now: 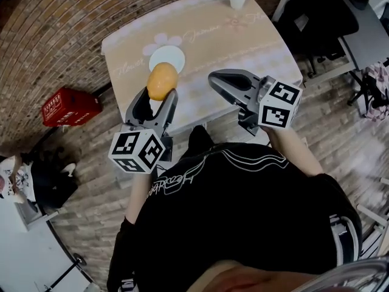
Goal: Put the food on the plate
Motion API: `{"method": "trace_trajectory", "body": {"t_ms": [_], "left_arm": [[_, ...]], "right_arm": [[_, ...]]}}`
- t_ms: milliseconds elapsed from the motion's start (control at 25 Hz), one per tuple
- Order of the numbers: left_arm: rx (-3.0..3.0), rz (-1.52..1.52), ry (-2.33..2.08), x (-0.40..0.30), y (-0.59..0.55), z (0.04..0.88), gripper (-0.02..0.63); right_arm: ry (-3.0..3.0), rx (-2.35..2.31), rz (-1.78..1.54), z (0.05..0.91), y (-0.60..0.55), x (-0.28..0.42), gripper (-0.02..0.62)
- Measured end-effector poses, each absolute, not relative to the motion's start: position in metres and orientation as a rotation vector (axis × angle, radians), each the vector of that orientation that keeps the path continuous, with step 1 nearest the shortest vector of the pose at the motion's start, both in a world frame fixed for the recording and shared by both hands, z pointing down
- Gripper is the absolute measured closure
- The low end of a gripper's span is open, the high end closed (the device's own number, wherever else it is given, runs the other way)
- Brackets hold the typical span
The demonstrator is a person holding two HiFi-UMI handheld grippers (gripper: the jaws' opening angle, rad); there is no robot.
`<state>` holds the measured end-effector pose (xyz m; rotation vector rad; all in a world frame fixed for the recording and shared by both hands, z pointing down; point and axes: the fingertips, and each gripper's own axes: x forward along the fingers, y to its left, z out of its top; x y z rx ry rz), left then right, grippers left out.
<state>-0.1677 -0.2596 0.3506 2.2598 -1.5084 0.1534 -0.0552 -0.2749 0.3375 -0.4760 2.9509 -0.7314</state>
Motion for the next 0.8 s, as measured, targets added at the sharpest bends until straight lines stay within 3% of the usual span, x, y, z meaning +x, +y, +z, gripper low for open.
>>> {"method": "trace_trajectory", "body": {"t_ms": [800], "left_arm": [[2.122, 0.312, -1.49, -0.235, -0.395, 0.463, 0.316]], "right_arm": [[2.946, -0.629, -0.958, 0.416, -0.383, -0.098, 0.598]]}}
